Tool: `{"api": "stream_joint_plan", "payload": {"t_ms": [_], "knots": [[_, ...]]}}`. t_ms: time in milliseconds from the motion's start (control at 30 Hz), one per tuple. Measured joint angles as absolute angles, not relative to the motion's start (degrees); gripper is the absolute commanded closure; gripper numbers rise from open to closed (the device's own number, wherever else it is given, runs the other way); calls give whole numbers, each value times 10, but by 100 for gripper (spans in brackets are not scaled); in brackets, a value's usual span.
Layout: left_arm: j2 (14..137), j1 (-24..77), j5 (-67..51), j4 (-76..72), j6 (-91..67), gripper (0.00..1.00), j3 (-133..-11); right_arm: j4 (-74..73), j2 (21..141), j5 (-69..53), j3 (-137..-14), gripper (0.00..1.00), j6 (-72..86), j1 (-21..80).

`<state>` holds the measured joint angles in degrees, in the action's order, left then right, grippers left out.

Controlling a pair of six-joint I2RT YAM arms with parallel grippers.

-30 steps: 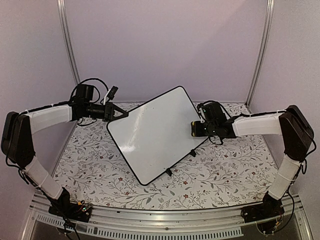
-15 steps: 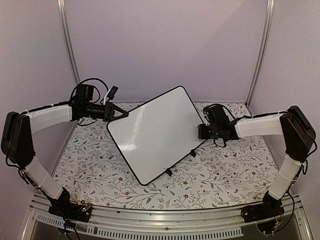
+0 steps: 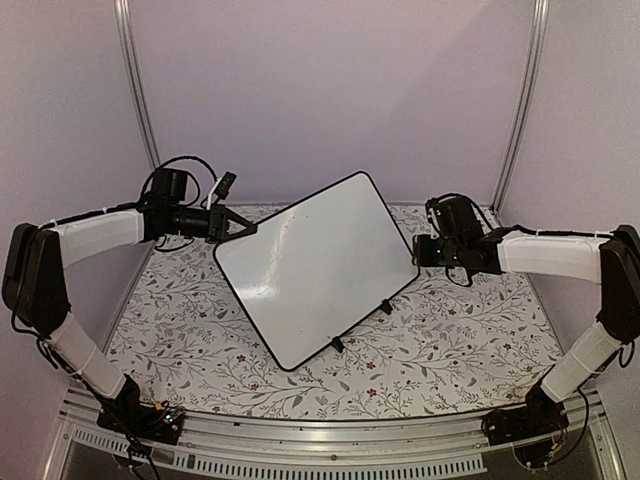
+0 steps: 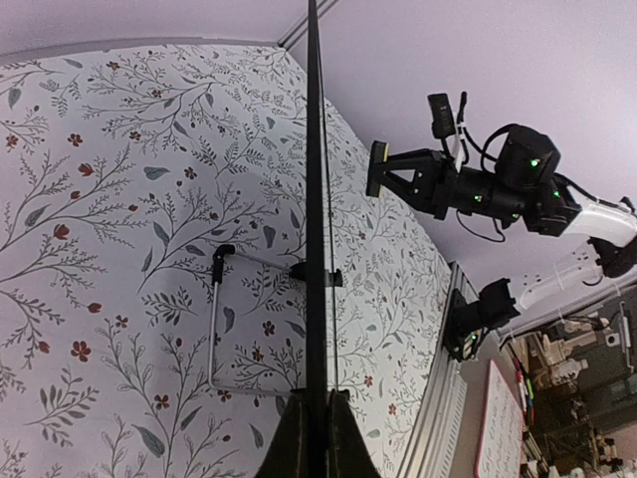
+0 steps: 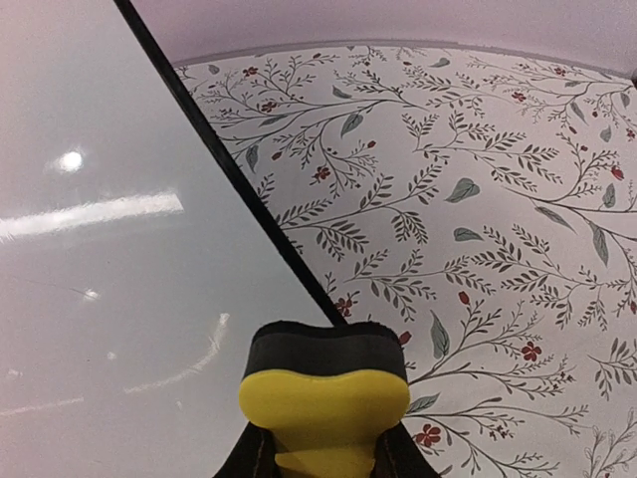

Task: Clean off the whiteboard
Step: Place the whiteboard and the whiteboard eraser at the center of the board.

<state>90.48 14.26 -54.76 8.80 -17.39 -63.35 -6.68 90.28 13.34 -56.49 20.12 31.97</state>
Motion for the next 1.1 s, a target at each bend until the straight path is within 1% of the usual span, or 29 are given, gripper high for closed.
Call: {"api": "stream_joint_plan", "payload": {"t_ms": [67,133,333,467,567,700,733,800,867,933,1100], "knots": [[905,143,-548,88,-174,94,-634,-70,887,134,-555,100,201,305],[905,143,-549,88,-172,92,-634,-76,878,134,-546,100,202,287],[905,143,-553,81,-166,77,-633,-93,876,133,-529,100,210,244],[905,143,-558,76,-164,71,-632,-96,882,131,-522,98,219,236],[905,143,-560,75,-163,62,-632,-97,894,130,-519,97,224,232],[905,143,-563,68,-164,43,-630,-99,909,130,-516,94,231,224],[904,143,-564,65,-168,41,-629,-99,912,130,-516,94,232,222],[902,143,-565,61,-169,37,-628,-99,919,130,-516,92,233,218],[898,142,-566,55,-173,35,-625,-99,924,130,-516,88,234,216],[895,142,-567,49,-175,33,-623,-99,931,130,-515,84,235,214],[889,139,-568,36,-180,31,-618,-99,950,130,-513,76,239,208]]}}
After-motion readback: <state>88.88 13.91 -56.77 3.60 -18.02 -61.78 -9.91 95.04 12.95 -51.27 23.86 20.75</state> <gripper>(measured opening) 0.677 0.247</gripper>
